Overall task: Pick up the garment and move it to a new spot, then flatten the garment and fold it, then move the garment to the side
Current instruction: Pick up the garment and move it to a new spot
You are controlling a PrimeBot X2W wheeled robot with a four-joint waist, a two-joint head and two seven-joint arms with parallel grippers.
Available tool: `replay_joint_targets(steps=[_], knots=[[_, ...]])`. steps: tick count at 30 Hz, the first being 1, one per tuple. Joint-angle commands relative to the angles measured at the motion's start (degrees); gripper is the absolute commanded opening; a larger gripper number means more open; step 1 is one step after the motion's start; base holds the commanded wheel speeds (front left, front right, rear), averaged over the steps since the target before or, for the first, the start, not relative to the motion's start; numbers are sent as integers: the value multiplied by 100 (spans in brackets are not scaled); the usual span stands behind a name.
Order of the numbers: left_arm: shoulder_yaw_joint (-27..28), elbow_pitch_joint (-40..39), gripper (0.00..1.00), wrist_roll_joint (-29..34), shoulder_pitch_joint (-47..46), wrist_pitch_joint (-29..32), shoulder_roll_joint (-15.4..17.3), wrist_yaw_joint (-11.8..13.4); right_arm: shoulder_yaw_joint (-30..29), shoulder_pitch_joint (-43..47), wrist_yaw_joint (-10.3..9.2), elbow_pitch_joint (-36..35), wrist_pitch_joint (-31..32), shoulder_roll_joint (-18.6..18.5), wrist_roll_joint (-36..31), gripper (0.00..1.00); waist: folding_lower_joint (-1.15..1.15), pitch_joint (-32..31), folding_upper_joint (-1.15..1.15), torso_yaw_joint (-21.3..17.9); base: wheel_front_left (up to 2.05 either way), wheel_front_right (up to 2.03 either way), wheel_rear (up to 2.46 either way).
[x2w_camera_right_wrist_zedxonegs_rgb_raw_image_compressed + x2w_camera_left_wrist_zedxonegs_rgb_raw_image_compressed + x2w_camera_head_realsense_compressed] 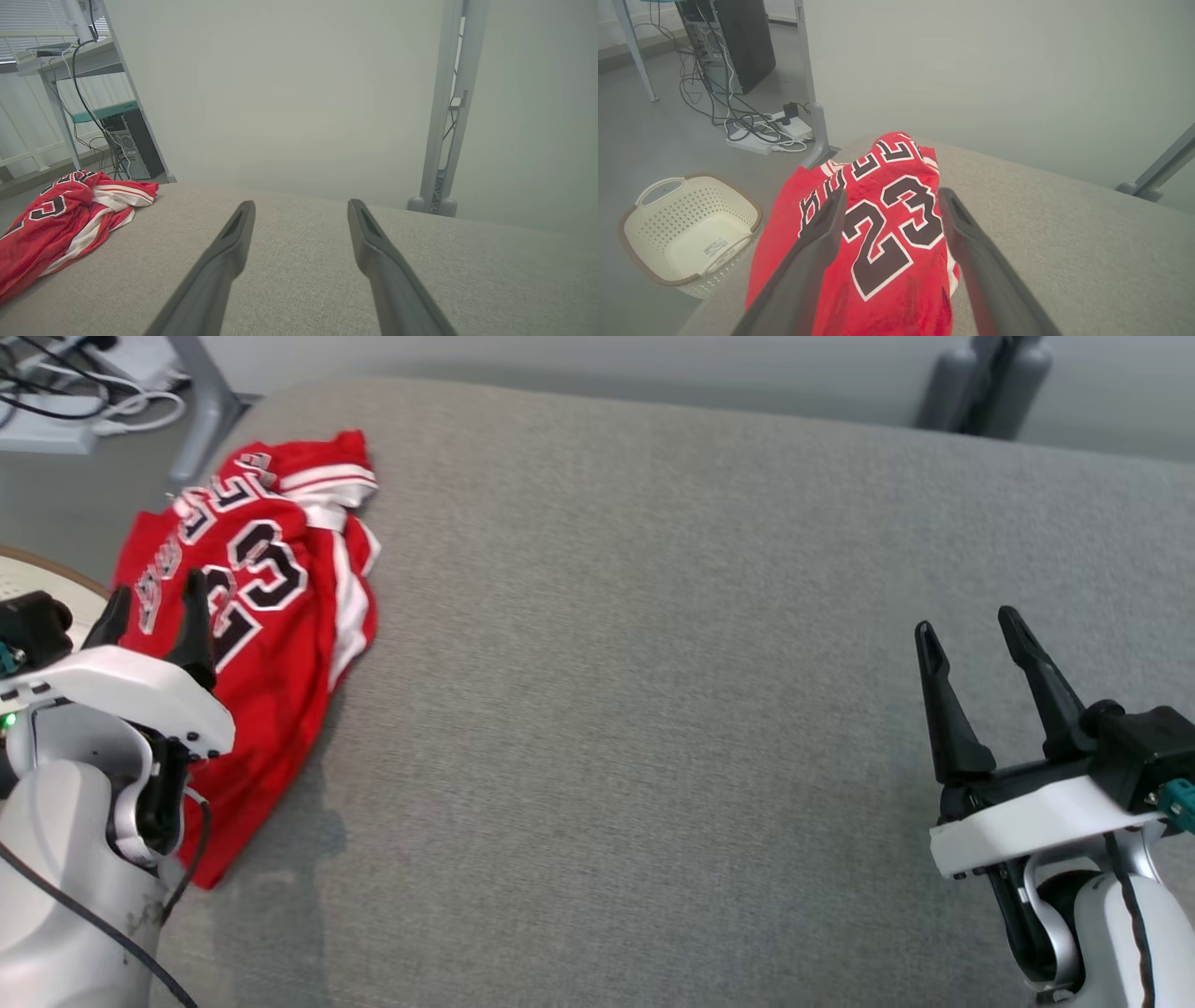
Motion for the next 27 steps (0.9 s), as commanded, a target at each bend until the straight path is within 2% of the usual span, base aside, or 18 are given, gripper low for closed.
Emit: replay_joint_targets(steps=[1, 6, 14, 16, 17, 21, 27], knots=[[1, 102, 100, -7, -159, 9, 53, -47, -7, -95, 1, -18, 24, -42, -48, 100, 0, 329, 0, -311, 0, 0, 0], [-4, 1013, 100, -135, -633, 146, 111, -284, 78, -262, 1, -13, 18, -73, -41, 100, 0, 637, 0, -520, 0, 0, 0], [14, 2257, 100, -261, -1103, 186, 197, -512, 157, -406, 1, 61, -85, -92, -8, 100, 0, 839, 0, -701, 0, 0, 0], [19, 2456, 37, -287, -1179, 104, 197, -587, 144, -408, 1, 79, -68, -96, -23, 100, 0, 844, 0, -695, 0, 0, 0], [34, 2534, 0, -312, -1213, 44, 176, -608, 133, -405, 1, 82, -74, -97, -27, 100, 0, 840, 0, -684, 0, 0, 0], [66, 2724, 0, -325, -1379, -358, 222, -742, 124, -395, 1, 125, -82, -93, -5, 100, 0, 770, 0, -620, 0, 0, 0], [45, 2420, 0, -231, -1465, -923, 281, -821, 70, -278, 1, 189, -120, -105, 64, 100, 0, 500, 0, -496, 0, 0, 0]])
